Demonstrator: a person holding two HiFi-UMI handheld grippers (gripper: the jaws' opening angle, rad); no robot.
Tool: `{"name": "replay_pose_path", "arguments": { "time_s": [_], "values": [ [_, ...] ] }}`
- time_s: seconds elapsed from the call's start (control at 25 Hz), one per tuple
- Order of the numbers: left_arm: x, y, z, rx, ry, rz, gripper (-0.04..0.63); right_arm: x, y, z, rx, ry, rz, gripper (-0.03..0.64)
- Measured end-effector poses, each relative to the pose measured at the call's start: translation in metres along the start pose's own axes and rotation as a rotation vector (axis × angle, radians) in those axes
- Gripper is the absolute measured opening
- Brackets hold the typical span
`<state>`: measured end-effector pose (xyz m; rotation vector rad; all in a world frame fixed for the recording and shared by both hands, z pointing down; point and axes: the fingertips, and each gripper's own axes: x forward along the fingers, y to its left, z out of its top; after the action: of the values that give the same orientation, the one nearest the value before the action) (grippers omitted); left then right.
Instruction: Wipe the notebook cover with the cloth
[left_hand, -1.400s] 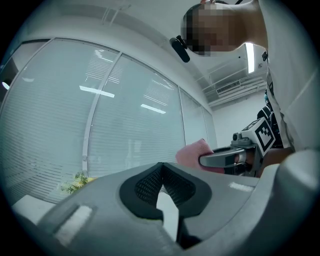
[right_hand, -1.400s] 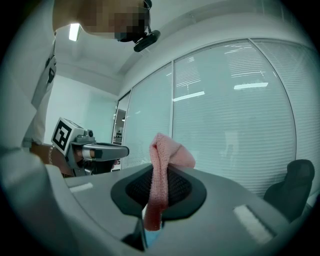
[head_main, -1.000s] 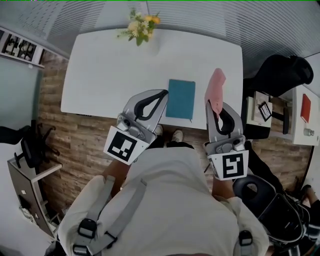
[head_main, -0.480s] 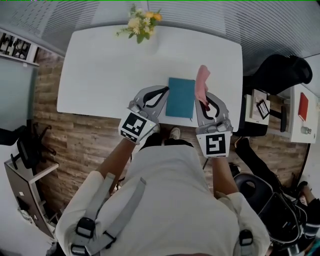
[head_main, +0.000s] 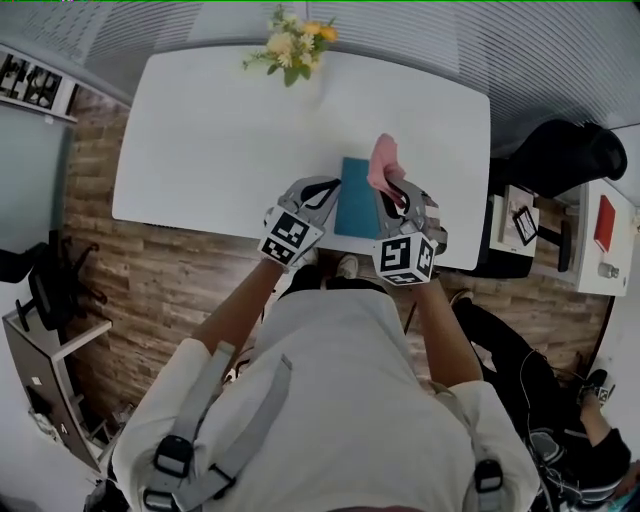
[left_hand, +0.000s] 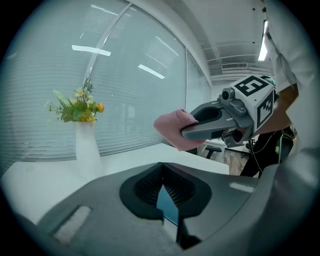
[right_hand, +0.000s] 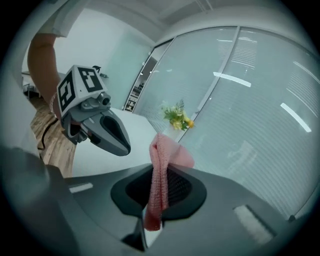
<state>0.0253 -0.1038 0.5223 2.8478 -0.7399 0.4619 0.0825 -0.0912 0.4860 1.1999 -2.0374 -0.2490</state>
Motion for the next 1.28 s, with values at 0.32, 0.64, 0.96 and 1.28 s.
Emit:
{"name": "replay_pose_path", "arguments": {
  "time_s": [0.32, 0.64, 0.96, 1.28],
  "values": [
    [0.029, 0.003, -0.074, 0.019, 0.144, -0.054, 0.002, 0.057, 0.036, -0.044, -0.209, 0.108, 0.085, 0.028],
    [0.054, -0.001, -0.122, 0.029, 0.228, -0.127, 0.002, 0.104, 0.059, -0.077, -0.359, 0.17, 0.149, 0.028],
    [0.073, 0.0, -0.149, 0.036, 0.302, -0.157, 0.002, 0.145, 0.076, -0.105, -0.503, 0.224, 0.226, 0.028],
    [0.076, -0.001, -0.16, 0.059, 0.35, -0.176, 0.002, 0.173, 0.096, -0.135, -0.568, 0.289, 0.303, 0.028]
  ]
}}
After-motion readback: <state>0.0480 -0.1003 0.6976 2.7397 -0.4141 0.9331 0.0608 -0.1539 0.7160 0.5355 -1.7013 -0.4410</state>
